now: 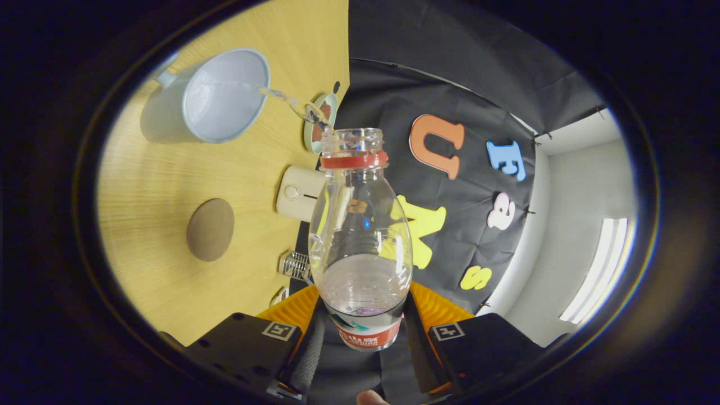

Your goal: Take the bottle from table, then pour the juice into the cup, finally place the bottle on the coaster

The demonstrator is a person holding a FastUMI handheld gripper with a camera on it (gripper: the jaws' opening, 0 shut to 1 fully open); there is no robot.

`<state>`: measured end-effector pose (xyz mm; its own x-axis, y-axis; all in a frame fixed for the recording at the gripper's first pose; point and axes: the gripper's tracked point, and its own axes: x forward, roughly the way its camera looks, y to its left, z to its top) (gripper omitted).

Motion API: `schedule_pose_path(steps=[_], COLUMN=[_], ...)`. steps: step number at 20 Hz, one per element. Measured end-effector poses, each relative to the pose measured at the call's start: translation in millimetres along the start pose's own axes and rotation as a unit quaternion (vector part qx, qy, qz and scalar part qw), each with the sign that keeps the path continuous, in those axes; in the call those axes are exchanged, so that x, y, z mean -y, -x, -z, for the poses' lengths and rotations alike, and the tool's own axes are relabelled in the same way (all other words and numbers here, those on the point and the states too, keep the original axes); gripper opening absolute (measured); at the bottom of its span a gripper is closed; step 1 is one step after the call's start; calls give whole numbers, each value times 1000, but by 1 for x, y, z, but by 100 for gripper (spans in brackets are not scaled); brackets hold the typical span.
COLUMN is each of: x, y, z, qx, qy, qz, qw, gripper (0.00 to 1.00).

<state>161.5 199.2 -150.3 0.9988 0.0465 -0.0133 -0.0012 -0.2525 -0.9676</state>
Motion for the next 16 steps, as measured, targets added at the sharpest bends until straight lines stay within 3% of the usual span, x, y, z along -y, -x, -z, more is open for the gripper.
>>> schedule_pose_path(steps=[16], x=[21], y=[-1], z=[-3], qx=[5], qy=[30], qz=[19], qw=[999], gripper=[73])
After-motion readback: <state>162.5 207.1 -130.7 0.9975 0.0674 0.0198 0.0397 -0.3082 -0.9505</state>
